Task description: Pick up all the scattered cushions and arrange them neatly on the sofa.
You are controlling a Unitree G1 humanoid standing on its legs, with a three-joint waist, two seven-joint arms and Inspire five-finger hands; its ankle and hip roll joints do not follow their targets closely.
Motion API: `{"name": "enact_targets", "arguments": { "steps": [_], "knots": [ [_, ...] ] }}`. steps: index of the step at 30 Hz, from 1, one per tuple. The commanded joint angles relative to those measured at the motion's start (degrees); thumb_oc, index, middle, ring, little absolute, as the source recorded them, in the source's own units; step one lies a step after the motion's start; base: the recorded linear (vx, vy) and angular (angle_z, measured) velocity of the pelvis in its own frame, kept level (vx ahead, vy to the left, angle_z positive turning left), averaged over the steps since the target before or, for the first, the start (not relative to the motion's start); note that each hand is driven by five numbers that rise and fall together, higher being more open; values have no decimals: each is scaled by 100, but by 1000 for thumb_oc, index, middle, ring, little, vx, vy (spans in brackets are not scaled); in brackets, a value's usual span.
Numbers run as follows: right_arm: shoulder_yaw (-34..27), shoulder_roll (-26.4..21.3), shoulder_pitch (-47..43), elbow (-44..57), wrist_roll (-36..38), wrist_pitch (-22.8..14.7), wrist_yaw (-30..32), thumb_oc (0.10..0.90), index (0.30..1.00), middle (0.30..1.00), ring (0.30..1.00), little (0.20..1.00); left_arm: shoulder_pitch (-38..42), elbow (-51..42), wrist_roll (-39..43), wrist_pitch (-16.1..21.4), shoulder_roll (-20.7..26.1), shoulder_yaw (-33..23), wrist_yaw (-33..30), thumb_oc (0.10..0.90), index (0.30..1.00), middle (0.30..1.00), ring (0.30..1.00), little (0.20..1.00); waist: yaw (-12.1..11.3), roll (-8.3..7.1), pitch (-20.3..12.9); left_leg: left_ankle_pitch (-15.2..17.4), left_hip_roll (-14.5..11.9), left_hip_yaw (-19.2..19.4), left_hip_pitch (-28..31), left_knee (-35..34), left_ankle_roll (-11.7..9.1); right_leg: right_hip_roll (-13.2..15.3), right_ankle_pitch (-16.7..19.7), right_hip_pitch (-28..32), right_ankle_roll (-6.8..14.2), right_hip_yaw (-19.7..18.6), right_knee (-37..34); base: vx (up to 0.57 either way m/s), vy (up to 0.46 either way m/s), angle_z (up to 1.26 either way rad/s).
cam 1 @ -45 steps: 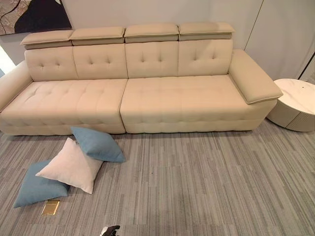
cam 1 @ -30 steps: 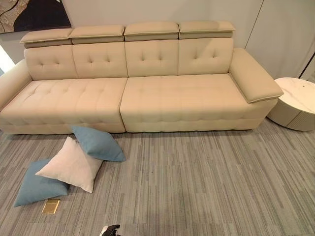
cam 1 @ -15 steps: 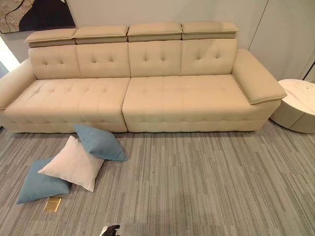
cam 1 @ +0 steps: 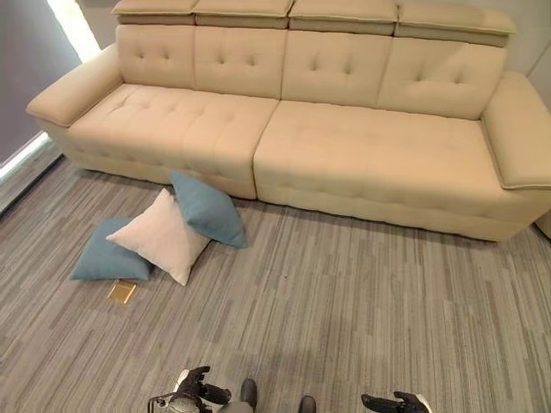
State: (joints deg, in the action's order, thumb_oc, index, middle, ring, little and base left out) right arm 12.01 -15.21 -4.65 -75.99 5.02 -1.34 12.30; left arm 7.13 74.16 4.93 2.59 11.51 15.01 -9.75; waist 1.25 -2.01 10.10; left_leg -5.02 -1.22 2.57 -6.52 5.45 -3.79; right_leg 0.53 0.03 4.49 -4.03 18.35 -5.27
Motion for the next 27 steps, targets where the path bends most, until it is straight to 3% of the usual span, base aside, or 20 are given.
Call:
{"name": "enact_targets", "arguments": {
  "steps": [1, 6, 7, 9, 10, 11, 12, 13, 15, 20, 22, 27],
  "knots": [
    [36, -106, -57, -26, 6, -84, 139, 800, 900, 900, 900, 900, -134, 255, -76, 5, -4, 56, -102, 800, 900, 900, 900, 900, -9, -150, -57, 842, 123, 105, -68, 190, 189, 228, -638, -154, 602, -558, 459, 131, 138, 65],
    [134, -2, -91, -45, -134, -50, 115, 800, 900, 900, 900, 900, -252, 280, 25, 20, 66, -143, -99, 800, 900, 900, 900, 900, -140, -198, -182, 927, 235, 125, 181, -160, 356, 310, -600, -27, 798, -633, 415, 162, 180, 2],
    [165, 28, -131, 18, -206, -45, 99, 800, 900, 900, 900, 900, -257, 266, 64, 34, 121, -239, -113, 800, 900, 900, 900, 900, -245, -191, -228, 945, 307, 129, 285, -336, 478, 429, -652, -116, 925, -674, 771, 151, 287, -8],
    [185, 40, -158, 55, -237, -33, 77, 800, 900, 900, 900, 900, -243, 252, 63, 36, 146, -250, -110, 800, 900, 900, 900, 900, -266, -166, -217, 951, 328, 131, 330, -386, 530, 490, -661, -248, 979, -683, 1098, 72, 205, 1],
    [229, 44, -214, 122, -279, -20, 59, 800, 900, 900, 900, 900, -210, 242, 41, 31, 196, -261, -122, 800, 900, 900, 900, 900, -273, -115, -155, 971, 318, 129, 438, -456, 596, 594, -602, -524, 1081, -668, 1735, 11, 105, -5],
    [229, 43, -215, 122, -279, -20, 58, 800, 900, 900, 900, 900, -209, 243, 41, 31, 196, -262, -122, 800, 900, 900, 900, 900, -275, -117, -157, 971, 321, 133, 435, -456, 598, 599, -609, -535, 1082, -673, 1751, 16, 181, -8],
    [314, 43, -269, 177, -363, -1, 51, 800, 900, 900, 900, 900, -179, 234, -28, 26, 250, -238, -126, 800, 900, 900, 900, 900, -289, -87, -53, 1003, 329, 118, 493, -425, 687, 732, -464, -760, 1164, -644, 2327, 39, 129, 1],
    [345, 56, -277, 217, -386, -8, 51, 800, 900, 900, 900, 900, -149, 218, -37, 44, 289, -236, -130, 800, 900, 900, 900, 900, -293, -32, -6, 1023, 311, 62, 579, -451, 719, 766, -390, -979, 1161, -668, 2708, 39, 128, 6],
    [356, 63, -283, 221, -382, -16, 44, 800, 900, 900, 900, 900, -139, 203, -32, 61, 303, -235, -140, 800, 900, 900, 900, 900, -277, -28, 17, 1029, 331, -10, 691, -500, 720, 717, -464, -1047, 1111, -746, 2760, 88, 43, 21],
    [372, 34, -261, 184, -327, -2, 9, 800, 900, 900, 900, 900, -117, 222, -92, 63, 280, -150, -127, 800, 900, 900, 900, 900, -148, -120, 18, 1126, 459, -309, 840, -467, 678, 275, -460, -1192, 952, -1236, 1807, 105, -36, 28],
    [383, 27, -214, 147, -331, 12, -7, 800, 900, 900, 900, 900, -139, 267, -141, 58, 265, -161, -101, 800, 900, 900, 900, 900, -137, -192, -15, 1190, 516, -399, 844, -388, 622, 223, -414, -1028, 946, -1287, 1375, 74, -99, 21],
    [365, 21, -183, 145, -314, -32, -12, 800, 900, 900, 900, 900, -153, 280, -134, 56, 228, -166, -79, 800, 900, 900, 900, 900, -130, -227, -97, 1214, 497, -453, 848, -353, 491, 140, -419, -817, 874, -1323, 1100, 75, -107, 26]
  ]
}}
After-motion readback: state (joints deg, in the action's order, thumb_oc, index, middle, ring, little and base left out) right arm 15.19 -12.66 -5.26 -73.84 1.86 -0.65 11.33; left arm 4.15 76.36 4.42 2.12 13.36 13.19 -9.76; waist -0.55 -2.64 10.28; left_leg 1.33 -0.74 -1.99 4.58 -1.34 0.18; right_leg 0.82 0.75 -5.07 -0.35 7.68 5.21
